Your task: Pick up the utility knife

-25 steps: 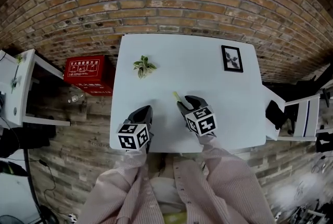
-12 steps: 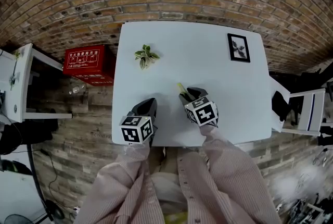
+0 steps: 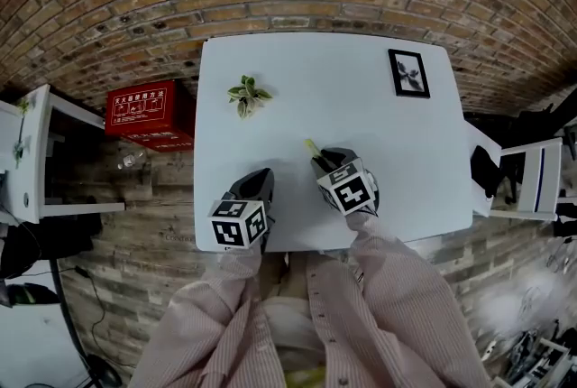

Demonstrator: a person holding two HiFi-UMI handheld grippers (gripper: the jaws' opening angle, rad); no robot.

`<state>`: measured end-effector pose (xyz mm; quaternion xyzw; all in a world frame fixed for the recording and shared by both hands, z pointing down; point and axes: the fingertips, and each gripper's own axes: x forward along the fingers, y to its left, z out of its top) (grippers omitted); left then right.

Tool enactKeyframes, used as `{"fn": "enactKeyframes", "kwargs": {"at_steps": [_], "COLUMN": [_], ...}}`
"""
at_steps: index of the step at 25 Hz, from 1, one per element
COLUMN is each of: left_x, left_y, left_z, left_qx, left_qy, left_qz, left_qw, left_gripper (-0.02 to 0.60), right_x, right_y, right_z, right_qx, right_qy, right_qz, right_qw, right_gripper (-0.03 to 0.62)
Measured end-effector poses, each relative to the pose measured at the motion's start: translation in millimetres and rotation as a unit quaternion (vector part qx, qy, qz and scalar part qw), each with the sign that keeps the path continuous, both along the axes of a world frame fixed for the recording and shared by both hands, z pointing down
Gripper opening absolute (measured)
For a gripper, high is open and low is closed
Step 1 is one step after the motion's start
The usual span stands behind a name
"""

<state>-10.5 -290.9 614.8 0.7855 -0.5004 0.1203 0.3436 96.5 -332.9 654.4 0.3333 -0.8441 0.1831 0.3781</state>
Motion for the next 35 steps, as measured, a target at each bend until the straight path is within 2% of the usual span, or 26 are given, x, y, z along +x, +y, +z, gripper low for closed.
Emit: {"fn": "enactKeyframes", "kwargs": {"at_steps": [6, 13, 18, 23, 30, 35], "left_x": [-1.2, 0.1, -0.5, -5.2, -13.1, -14.4], "left_y": [-3.0, -5.7, -10.1, -11.9, -19.5, -26.5], "left_z": [-2.1, -8.5, -18.7, -32.3, -64.8, -88.7], "left_qx": [0.007, 0.029, 0.054, 0.082, 0.135, 0.167], "left_qy": [-0.002, -0.016, -0.021, -0.024, -0.033, -0.036], "left_qz": [0.003, 0.019, 0.024, 0.025, 0.025, 0.026], "left_qw": [1.0, 0.9993, 0.998, 0.996, 0.99, 0.985], "left_gripper": [-0.009, -0.009, -0.008, -0.009, -0.009, -0.009], "right_x": [-3.0, -5.5, -11.2, -10.9, -8.2, -5.0], "right_y": [2.9, 1.6, 2.1, 0.1, -0.5, -4.6], "right_z": [1.2, -4.3, -19.0, -41.5, -77.0, -100.6], "right_qx": [-0.002, 0.006, 0.023, 0.048, 0.092, 0.125], "right_qy": [0.009, -0.012, -0.065, -0.126, -0.183, -0.205], "right_qz": [-0.01, 0.005, 0.035, 0.071, 0.1, 0.108], "right_qw": [1.0, 1.0, 0.997, 0.988, 0.974, 0.965], "right_gripper": [0.061, 0.054, 0.054, 0.054, 0.054, 0.054]}}
